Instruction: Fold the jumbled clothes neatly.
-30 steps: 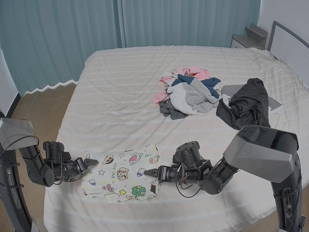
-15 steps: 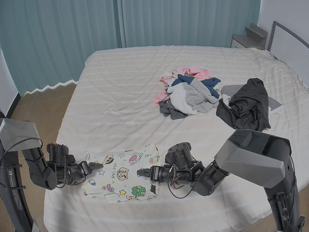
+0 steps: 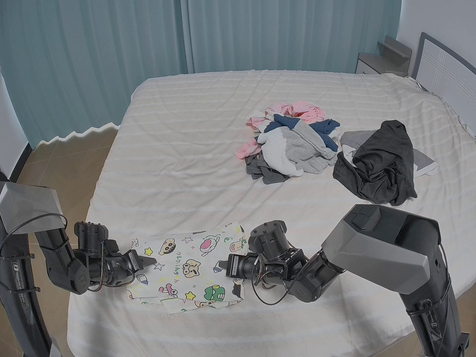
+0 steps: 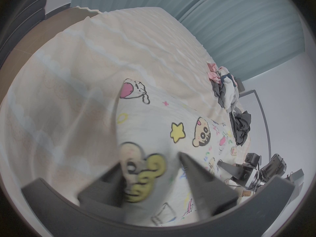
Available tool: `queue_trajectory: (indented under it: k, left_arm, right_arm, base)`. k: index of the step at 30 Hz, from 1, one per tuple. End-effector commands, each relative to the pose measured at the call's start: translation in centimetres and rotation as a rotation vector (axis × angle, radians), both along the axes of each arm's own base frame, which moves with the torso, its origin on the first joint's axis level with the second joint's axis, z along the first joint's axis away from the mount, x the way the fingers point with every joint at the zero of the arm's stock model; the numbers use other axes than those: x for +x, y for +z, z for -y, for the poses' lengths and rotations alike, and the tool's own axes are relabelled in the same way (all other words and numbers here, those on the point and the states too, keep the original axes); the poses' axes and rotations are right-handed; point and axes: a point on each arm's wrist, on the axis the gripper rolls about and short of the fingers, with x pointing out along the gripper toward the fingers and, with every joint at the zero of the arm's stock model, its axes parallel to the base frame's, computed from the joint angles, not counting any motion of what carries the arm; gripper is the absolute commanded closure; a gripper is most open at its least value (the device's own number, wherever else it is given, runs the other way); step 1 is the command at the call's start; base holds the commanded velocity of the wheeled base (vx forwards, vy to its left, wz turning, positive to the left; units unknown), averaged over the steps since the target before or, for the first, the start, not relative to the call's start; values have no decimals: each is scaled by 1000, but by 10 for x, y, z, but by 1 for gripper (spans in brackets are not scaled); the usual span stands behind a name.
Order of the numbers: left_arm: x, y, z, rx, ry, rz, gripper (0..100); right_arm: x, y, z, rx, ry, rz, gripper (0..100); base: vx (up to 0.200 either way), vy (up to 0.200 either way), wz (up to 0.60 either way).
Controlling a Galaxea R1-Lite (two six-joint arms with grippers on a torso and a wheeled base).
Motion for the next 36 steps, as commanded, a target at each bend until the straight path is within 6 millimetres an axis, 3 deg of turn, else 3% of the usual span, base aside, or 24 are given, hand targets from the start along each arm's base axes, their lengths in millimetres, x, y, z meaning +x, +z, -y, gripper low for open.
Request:
queue_trajectory:
  k: [1, 8, 13, 20, 25, 36]
  left_arm:
    - [-4, 5, 6, -1, -22, 10, 100]
    - [-13, 16, 8, 6, -22, 22, 100]
    - [-17, 39, 8, -15, 0, 82, 100]
    - [-17, 57, 17, -15, 38, 125, 100]
    - [-21, 60, 32, 47, 54, 102, 100]
    - [-28, 66, 54, 47, 3, 92, 100]
  right_arm:
    - [0, 5, -2, 11, 1, 10, 100]
    - [-4, 23, -2, 26, 0, 32, 100]
    - [-11, 58, 3, 46, -3, 75, 100]
    - [-16, 93, 10, 58, -12, 88, 100]
    - [-24, 103, 17, 58, -19, 95, 100]
    - [-35, 107, 32, 34, -56, 87, 100]
  base:
    - [0, 0, 0]
    - [0, 0, 0]
    - [0, 0, 0]
    - [0, 0, 0]
    - [0, 0, 0]
    - [0, 0, 0]
